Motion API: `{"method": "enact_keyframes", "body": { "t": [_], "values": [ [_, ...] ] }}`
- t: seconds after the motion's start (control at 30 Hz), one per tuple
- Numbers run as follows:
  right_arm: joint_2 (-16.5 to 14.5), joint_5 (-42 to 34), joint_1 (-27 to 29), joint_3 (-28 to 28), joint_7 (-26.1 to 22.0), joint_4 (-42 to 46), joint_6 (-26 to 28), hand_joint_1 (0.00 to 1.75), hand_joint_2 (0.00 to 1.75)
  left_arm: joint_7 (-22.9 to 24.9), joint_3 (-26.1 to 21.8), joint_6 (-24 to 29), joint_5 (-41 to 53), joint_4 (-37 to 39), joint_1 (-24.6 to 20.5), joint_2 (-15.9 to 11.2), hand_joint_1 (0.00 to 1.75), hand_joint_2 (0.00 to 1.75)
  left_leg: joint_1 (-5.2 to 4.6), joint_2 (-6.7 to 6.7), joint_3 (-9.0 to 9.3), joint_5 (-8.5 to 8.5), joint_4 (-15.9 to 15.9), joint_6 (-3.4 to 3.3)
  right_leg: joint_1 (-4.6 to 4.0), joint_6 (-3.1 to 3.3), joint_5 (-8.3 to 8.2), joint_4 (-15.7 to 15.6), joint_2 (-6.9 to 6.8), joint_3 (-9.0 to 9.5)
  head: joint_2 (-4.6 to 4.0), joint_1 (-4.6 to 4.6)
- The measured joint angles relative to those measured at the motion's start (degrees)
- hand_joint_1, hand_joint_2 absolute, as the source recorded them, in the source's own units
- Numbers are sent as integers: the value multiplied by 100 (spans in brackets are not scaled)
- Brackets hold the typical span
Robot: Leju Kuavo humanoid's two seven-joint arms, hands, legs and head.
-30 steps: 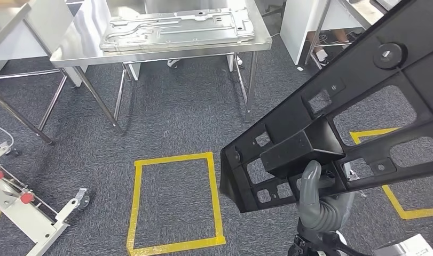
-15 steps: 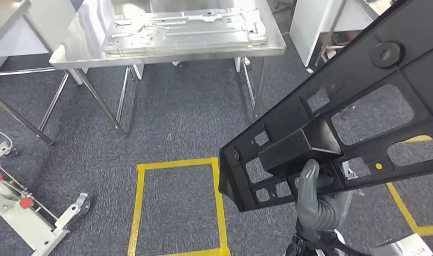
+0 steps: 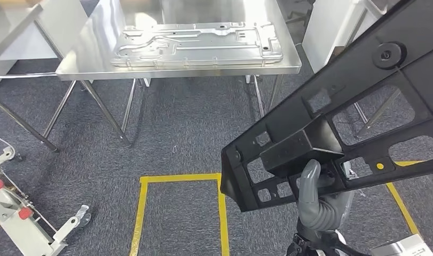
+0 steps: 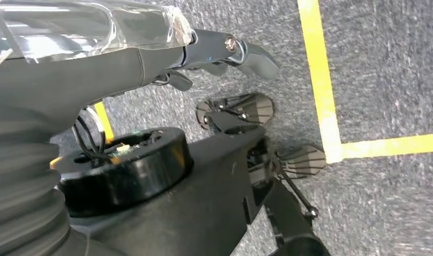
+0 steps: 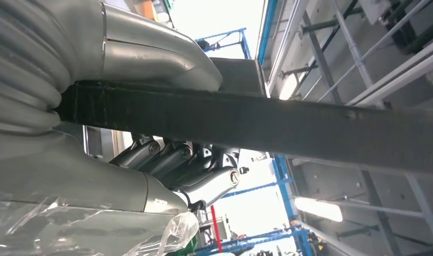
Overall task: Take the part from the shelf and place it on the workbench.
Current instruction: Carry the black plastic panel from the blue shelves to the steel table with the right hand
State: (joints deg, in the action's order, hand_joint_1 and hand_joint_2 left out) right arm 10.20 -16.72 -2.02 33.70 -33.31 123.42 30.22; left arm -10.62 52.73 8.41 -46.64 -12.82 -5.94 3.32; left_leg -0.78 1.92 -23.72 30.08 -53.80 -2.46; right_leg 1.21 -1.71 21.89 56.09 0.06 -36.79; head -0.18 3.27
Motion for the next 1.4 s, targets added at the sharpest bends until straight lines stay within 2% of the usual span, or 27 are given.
{"method": "enact_keyframes", "body": {
  "t": [0.03,0.1,0.17,0.23,0.27,0.3,0.37,0.4,0.43,0.5,0.57,0.63,0.7,0.73,0.77,0.8,0.87,0.93,1.03,1.07,1.1,1.17,1.23,1.27,1.3,1.37,1.4],
  "values": [
    [-1,2,-3,-1,-1,1,0,175,175,-4,0,0,-2,-1,-7,-3,0,175,7,-23,-86,-25,-200,27,13,35,46,-12,-2,50,1,6],
    [-3,2,-6,-2,-1,-1,-1,175,175,-8,1,-1,-2,-1,-21,-9,0,175,38,-72,-500,29,-890,95,39,78,140,-29,-10,170,0,22],
    [-3,2,-7,-2,0,-2,0,175,175,-10,1,-2,-4,-1,-17,-9,0,175,86,-96,-1029,346,-1585,164,47,88,254,-30,-14,290,0,33],
    [-3,2,-6,-2,1,-2,1,175,175,-18,1,-4,-16,-1,4,-10,0,175,121,-104,-1332,586,-1744,205,54,75,383,-30,-5,449,1,34],
    [-3,2,-6,-2,2,-2,1,175,175,-25,1,-5,-24,-1,10,-11,0,175,132,-110,-1355,513,-1562,215,59,62,450,-31,-1,545,0,35],
    [-3,2,-6,-2,2,-2,2,175,175,-31,1,-6,-33,-1,12,-11,0,175,139,-122,-1311,272,-1234,217,64,44,518,-34,-1,646,0,36],
    [-3,0,-10,-2,3,-2,4,175,175,-36,1,-6,-45,0,16,-13,0,175,129,-168,-1197,-415,-520,194,62,-12,645,-43,0,816,-2,37],
    [-3,-1,-12,-2,2,-3,5,175,175,-38,1,-5,-50,0,20,-14,0,175,113,-187,-1151,-651,-304,168,57,-50,696,-59,1,870,-1,37],
    [-3,-3,-13,-2,3,-3,7,175,175,-38,1,-6,-52,1,23,-13,0,175,100,-197,-1132,-768,-203,132,47,-90,722,-65,5,906,-1,35],
    [-2,-4,-17,-2,4,-4,11,175,175,-40,1,-8,-54,1,17,-13,0,175,93,-184,-1066,-746,-176,50,42,-156,741,-46,6,933,0,30],
    [-1,-3,-26,-1,3,-3,14,175,175,-42,1,-7,-54,1,-1,-14,0,175,102,-167,-974,-718,-144,-33,46,-180,777,276,2,786,1,24],
    [-1,-3,-32,-1,2,-3,17,175,175,-44,1,-6,-52,1,-8,-14,0,175,89,-159,-877,-654,-131,-104,31,-179,966,982,0,356,1,16],
    [4,-5,-29,-1,4,-4,20,175,175,-44,2,-7,-50,2,0,-12,0,175,61,-147,-770,-557,-131,-146,1,-162,1262,1591,0,-130,-1,12],
    [5,-7,-27,-2,4,-4,21,175,175,-44,3,-7,-48,2,4,-11,0,175,49,-136,-703,-501,-131,-156,-12,-149,1329,1667,0,-273,-1,11],
    [7,-7,-26,-1,4,-4,21,175,175,-43,3,-7,-46,2,6,-11,0,175,40,-121,-626,-442,-131,-159,-23,-132,1284,1551,1,-319,-1,11],
    [7,-7,-26,-1,4,-4,21,175,175,-43,3,-6,-44,2,6,-11,0,175,35,-108,-543,-382,-130,-155,-32,-112,1096,1265,0,-272,0,11],
    [7,-7,-25,-1,4,-5,21,175,175,-40,3,-5,-35,2,4,-11,0,175,21,-80,-406,-250,-135,-129,-51,-66,502,533,1,-91,-1,11],
    [7,-9,-25,-1,8,-5,21,175,175,-38,4,-6,-24,1,-3,-11,0,175,1,-61,-312,-146,-130,-68,-71,-23,150,132,8,23,-1,9],
    [5,-11,-32,-2,12,-4,22,175,175,-39,5,-3,-20,1,-12,-16,0,175,-14,-66,-222,-92,-203,18,-46,58,143,64,18,139,-1,5],
    [3,-11,-37,-3,11,-4,21,175,175,-40,5,-2,-20,1,-20,-19,0,175,-7,-76,-301,-67,-372,47,-29,83,164,59,14,194,-1,11],
    [2,-11,-40,-4,12,-4,21,175,175,-40,5,-1,-20,1,-31,-21,0,175,11,-85,-457,-13,-651,86,-13,101,192,55,11,239,-1,21],
    [2,-11,-43,-5,13,-4,21,175,175,-39,6,0,-19,1,-43,-20,0,175,64,-102,-958,238,-1408,169,-8,120,270,54,9,302,-1,37],
    [2,-11,-37,-4,14,-4,21,175,175,-38,7,0,-24,1,-25,-20,0,175,100,-114,-1359,483,-1818,220,-6,116,367,54,17,396,-2,39],
    [2,-12,-34,-4,14,-4,21,175,175,-37,8,0,-32,2,-14,-20,0,175,107,-121,-1424,450,-1743,226,-5,108,422,54,21,465,-2,39],
    [3,-12,-33,-4,15,-4,21,175,175,-36,8,0,-40,2,-7,-20,0,175,110,-127,-1398,274,-1475,217,-5,96,481,53,24,548,-2,40],
    [3,-13,-32,-4,15,-4,22,175,175,-27,7,0,-62,2,3,-20,0,175,89,-144,-1226,-332,-714,159,-7,58,593,45,21,701,-2,38],
    [2,-12,-33,-4,16,-5,22,175,175,-19,7,0,-70,2,8,-21,0,175,66,-150,-1157,-555,-435,117,-9,30,637,29,19,759,-2,39]
  ]
}}
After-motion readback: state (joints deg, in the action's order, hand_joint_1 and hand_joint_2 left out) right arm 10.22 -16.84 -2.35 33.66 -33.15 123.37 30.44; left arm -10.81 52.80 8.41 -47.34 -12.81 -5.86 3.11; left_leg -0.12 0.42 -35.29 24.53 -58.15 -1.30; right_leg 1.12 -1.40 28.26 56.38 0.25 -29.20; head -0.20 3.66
